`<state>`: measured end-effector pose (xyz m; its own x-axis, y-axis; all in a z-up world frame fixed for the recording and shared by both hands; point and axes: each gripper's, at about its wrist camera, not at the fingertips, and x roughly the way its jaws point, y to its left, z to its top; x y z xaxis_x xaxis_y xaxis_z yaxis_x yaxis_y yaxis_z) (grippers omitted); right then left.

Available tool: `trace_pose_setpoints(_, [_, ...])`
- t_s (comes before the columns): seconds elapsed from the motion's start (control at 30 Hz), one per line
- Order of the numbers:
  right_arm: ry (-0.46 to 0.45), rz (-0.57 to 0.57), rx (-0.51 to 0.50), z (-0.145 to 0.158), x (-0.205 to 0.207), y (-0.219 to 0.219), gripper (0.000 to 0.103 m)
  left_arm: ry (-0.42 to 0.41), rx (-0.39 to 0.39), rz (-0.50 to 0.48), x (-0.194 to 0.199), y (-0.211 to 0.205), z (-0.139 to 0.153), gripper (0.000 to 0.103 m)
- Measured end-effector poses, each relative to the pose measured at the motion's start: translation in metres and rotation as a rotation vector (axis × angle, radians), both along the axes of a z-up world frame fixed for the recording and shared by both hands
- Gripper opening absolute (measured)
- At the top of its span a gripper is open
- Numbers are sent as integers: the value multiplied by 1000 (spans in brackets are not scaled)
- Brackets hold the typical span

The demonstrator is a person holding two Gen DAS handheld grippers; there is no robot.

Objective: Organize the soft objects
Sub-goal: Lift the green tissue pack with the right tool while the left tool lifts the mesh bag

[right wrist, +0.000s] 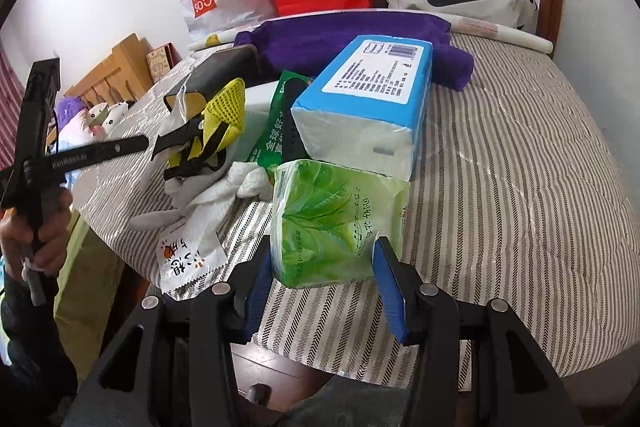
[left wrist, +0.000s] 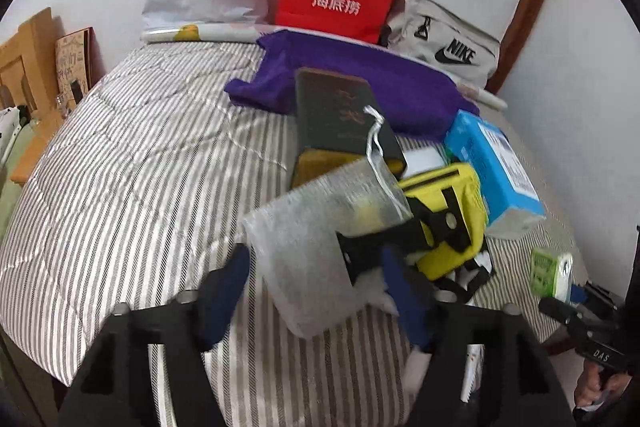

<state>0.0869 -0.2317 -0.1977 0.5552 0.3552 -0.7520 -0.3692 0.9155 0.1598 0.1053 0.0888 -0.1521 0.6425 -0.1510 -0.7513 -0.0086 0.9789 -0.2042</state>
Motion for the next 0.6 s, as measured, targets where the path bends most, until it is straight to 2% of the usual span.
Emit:
trace_pose_setpoints(0.1, [9, -1, -3, -3, 2, 0, 49, -4, 46, -44, -1, -6, -4, 69])
trace_pose_setpoints(0.2, [18, -5, -4, -5, 5, -1, 49, -22, 90, -99, -8, -12, -8, 76])
trace_pose_setpoints(0.27, [25, -8, -5, -8, 8, -2, 49, -19, 106, -130, -10, -16, -12, 77])
trace_pose_setpoints(0.43, [24, -10, -9, -9, 11, 1, 49, 10, 176, -142, 1, -26, -26, 76])
trace_pose_setpoints(0.5, [24, -9, -11, -9, 12, 2, 49, 5, 176, -134, 5, -25, -30, 77])
trace_pose_setpoints(0.57, [24, -9, -10, -9, 13, 3, 49, -10, 145, -123, 6, -20, -29, 74])
trace_pose_setpoints(0.6, [25, -9, -9, -10, 13, 2, 49, -21, 132, -118, 6, -18, -29, 64])
